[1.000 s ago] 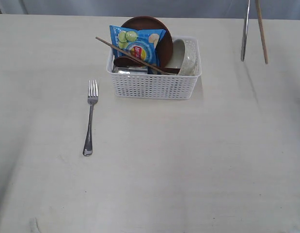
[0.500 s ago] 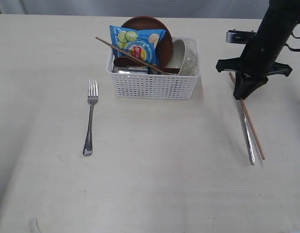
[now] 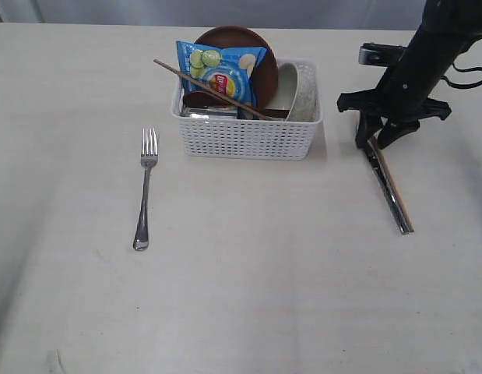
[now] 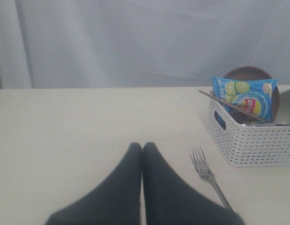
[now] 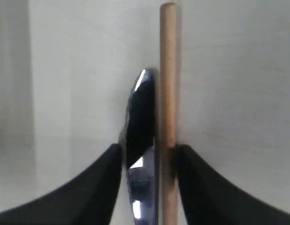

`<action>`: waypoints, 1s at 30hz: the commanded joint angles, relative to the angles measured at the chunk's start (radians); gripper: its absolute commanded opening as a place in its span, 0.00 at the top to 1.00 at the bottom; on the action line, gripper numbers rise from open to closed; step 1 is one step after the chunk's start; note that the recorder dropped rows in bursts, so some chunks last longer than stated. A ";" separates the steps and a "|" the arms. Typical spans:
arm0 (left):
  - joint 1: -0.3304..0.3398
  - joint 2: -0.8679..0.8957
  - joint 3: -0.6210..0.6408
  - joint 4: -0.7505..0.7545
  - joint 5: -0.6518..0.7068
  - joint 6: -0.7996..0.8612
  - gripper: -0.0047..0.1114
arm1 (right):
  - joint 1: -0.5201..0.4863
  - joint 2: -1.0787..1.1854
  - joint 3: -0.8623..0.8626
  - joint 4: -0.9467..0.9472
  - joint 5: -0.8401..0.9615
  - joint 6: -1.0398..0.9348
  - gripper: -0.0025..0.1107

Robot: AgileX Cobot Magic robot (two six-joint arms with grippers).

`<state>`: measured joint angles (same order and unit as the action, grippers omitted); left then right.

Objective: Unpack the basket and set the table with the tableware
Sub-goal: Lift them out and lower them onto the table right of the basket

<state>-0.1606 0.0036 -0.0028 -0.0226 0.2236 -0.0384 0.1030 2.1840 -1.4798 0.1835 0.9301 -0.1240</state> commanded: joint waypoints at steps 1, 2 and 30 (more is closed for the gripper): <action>-0.001 -0.004 0.003 -0.008 -0.011 0.000 0.96 | -0.007 0.003 0.004 -0.006 0.021 0.003 0.41; -0.001 -0.004 0.003 -0.008 -0.011 0.000 0.96 | -0.007 0.002 0.004 -0.006 0.039 0.003 0.37; -0.001 -0.004 0.003 -0.008 -0.011 0.000 0.96 | 0.123 -0.190 0.194 -0.131 0.086 -0.055 0.57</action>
<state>-0.1606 0.0036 -0.0028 -0.0226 0.2236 -0.0384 0.2424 1.9977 -1.3002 0.0724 1.0401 -0.1827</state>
